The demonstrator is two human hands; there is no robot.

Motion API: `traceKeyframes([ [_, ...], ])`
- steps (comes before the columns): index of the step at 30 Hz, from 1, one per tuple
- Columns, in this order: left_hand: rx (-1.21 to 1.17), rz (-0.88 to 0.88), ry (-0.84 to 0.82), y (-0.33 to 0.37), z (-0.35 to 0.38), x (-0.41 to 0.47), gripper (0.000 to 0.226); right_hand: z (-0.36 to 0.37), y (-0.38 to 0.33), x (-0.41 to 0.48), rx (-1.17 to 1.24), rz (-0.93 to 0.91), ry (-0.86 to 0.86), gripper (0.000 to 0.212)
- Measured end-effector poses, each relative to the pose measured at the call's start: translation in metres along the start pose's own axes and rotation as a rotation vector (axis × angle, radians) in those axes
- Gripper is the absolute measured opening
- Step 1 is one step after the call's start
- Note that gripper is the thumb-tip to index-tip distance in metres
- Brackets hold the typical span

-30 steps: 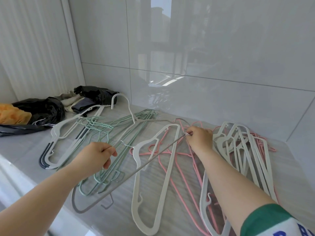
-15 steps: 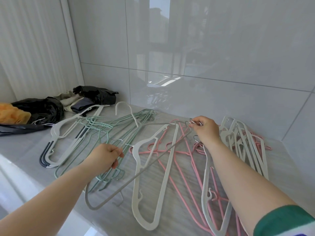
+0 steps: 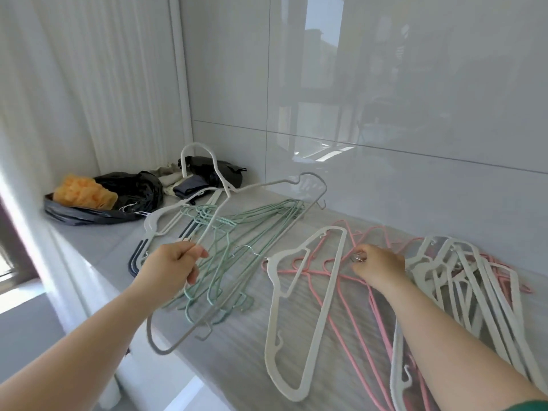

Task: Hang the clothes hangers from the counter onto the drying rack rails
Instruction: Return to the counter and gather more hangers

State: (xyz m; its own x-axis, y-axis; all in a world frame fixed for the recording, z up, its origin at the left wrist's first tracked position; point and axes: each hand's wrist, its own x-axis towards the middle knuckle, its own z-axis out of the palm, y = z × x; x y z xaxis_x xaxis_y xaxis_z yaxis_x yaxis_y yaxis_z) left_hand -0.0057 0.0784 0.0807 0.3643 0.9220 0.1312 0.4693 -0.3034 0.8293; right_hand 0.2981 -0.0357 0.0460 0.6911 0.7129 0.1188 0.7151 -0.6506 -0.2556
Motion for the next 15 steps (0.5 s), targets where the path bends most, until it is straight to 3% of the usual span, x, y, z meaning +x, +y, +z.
traceKeyframes([
  [8, 0.079, 0.035, 0.008, -0.002, -0.030, -0.041, 0.029, -0.025, -0.036, -0.035, -0.084, 0.035, 0.085, 0.053],
  [15, 0.243, 0.040, 0.077, -0.011, -0.087, -0.103, 0.032, -0.058, -0.065, -0.070, -0.199, 0.045, 0.075, 0.044],
])
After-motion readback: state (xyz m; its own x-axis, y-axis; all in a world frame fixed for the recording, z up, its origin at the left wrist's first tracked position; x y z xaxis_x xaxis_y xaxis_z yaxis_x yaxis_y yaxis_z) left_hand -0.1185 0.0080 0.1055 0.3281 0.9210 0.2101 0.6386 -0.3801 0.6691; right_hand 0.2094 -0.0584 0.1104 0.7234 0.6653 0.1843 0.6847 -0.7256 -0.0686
